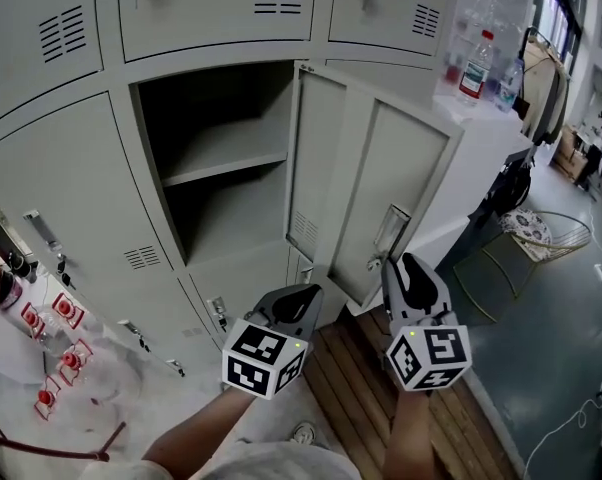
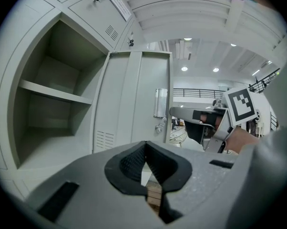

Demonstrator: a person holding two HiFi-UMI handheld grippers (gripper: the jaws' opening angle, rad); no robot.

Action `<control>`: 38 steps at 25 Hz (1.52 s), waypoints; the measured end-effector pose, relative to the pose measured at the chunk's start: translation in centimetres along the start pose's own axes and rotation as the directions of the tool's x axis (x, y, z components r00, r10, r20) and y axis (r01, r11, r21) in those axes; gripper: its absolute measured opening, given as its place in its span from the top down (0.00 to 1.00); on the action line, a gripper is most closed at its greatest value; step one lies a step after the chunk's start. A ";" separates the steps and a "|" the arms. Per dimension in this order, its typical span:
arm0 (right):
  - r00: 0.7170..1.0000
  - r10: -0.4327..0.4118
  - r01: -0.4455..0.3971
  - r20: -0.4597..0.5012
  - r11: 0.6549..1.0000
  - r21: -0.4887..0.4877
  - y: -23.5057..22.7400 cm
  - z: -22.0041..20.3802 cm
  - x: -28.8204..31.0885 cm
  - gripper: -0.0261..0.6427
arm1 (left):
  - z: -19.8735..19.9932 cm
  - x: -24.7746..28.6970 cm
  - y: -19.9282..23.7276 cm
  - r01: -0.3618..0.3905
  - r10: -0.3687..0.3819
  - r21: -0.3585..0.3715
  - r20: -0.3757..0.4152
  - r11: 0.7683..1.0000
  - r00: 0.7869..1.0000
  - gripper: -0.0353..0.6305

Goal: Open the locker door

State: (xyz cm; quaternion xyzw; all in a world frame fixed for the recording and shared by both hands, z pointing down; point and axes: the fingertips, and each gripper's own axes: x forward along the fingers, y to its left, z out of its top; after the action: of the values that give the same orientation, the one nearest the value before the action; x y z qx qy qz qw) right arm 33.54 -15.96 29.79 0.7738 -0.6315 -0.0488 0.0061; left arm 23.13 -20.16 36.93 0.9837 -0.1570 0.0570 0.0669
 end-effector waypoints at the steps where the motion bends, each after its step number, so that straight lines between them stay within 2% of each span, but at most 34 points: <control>1: 1.000 0.000 0.000 0.002 1.000 -0.003 0.3 0.1 -0.2 0.78 | 0.0 -0.2 0.1 -0.001 0.001 0.000 0.001 1.000 1.000 0.94; 5: 1.000 0.014 -0.014 0.004 1.000 -0.009 2.0 0.3 -0.7 0.79 | 0.1 -1.1 0.4 -0.005 0.005 -0.004 0.005 1.000 1.000 0.94; 10: 0.997 0.069 -0.070 -0.017 0.998 -0.008 5.3 -0.6 -0.3 0.81 | -0.1 -2.4 1.3 -0.032 0.032 -0.006 0.010 0.999 0.999 0.94; 18: 0.980 0.194 -0.194 -0.045 0.981 0.006 11.6 -1.8 1.3 0.86 | 0.4 -5.6 4.7 -0.156 0.156 0.002 0.034 0.988 0.987 0.94; 23: 0.960 0.274 -0.274 -0.049 0.962 0.007 15.6 -2.1 2.5 0.89 | 0.4 -8.2 7.3 -0.264 0.263 0.010 0.042 0.964 0.964 0.94; 30: 0.930 0.364 -0.363 -0.047 0.931 0.022 19.9 -2.2 3.5 0.93 | 0.9 -11.7 10.2 -0.393 0.393 0.001 0.067 0.919 0.917 0.94; 34: 0.916 0.398 -0.397 -0.052 0.917 0.040 21.6 -2.5 3.9 0.94 | 0.9 -13.0 11.2 -0.432 0.432 -0.006 0.067 0.902 0.900 0.94; 38: 0.901 0.429 -0.426 -0.068 0.903 0.055 22.8 -3.0 4.3 0.95 | 0.6 -13.6 11.7 -0.449 0.448 -0.005 0.061 0.894 0.892 0.94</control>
State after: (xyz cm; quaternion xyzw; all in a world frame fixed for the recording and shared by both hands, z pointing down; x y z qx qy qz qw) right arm 12.34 -24.91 34.14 0.6179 -0.7858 -0.0036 0.0263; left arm 6.63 -27.16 35.81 0.9226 -0.3811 0.0418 0.0424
